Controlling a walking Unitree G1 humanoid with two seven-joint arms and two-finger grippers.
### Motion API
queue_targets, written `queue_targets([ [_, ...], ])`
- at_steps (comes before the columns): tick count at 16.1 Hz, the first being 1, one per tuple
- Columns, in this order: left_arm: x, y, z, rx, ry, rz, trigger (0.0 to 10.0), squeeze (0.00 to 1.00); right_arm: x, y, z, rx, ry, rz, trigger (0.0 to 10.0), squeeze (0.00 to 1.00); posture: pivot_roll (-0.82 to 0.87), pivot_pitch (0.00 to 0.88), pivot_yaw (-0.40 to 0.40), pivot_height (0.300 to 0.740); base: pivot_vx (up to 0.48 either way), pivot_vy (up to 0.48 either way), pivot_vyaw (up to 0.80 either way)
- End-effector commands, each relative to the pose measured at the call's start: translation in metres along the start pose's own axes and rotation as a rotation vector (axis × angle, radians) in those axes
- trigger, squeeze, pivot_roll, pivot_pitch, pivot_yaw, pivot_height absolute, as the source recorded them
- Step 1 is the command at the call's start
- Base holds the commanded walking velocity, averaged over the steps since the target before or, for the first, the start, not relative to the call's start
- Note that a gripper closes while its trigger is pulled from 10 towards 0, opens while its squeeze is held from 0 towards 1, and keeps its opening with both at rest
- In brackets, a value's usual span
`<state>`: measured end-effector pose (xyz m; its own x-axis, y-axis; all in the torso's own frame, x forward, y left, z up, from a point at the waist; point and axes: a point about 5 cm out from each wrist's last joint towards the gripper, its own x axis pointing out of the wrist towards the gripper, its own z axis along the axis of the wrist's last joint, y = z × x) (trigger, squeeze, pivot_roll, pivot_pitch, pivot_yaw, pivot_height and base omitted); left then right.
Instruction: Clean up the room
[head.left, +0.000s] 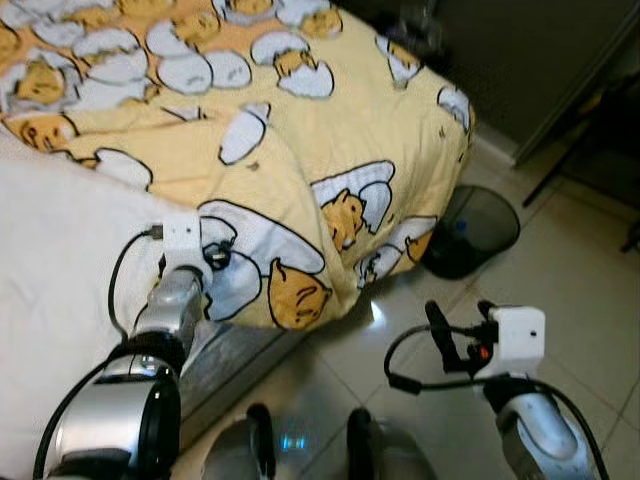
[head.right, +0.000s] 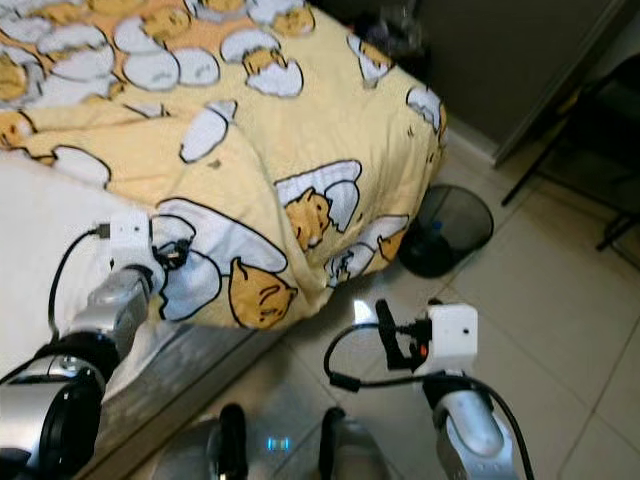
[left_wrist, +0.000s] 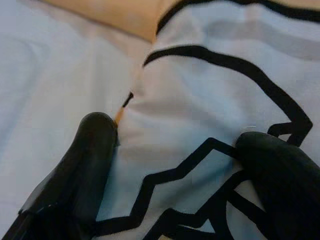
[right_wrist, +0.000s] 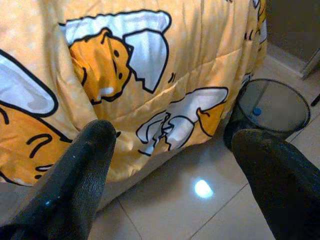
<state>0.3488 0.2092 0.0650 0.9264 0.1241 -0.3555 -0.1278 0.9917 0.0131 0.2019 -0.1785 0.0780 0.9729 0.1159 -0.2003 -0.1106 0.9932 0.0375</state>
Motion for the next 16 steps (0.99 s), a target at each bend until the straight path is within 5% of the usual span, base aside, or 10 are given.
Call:
queue_targets([
  [1,-0.004,-0.003,-0.022,0.009,0.083,-0.027,10.0,0.0,-0.004,0.0,0.002,0.008,0.01,-0.001,10.0,0.0,-0.21,0.301,-0.033,0.74,0.0,0.0,0.0],
  [2,-0.006,-0.002,-0.032,0.066,0.148,-0.039,8.7,0.0,-0.004,0.001,0.003,0.009,0.017,0.002,10.0,0.0,-0.21,0.301,-0.034,0.74,0.0,0.0,0.0],
  [3,-0.008,0.0,-0.037,0.087,0.174,-0.031,0.0,0.0,-0.005,0.002,0.003,0.009,0.023,0.005,10.0,0.0,-0.21,0.3,-0.035,0.74,0.0,0.0,0.0],
  [16,-0.015,-0.002,-0.052,0.154,0.202,-0.202,0.0,0.0,0.004,0.006,0.001,0.021,0.053,0.013,10.0,0.0,-0.18,0.268,-0.022,0.74,0.0,0.0,0.0],
])
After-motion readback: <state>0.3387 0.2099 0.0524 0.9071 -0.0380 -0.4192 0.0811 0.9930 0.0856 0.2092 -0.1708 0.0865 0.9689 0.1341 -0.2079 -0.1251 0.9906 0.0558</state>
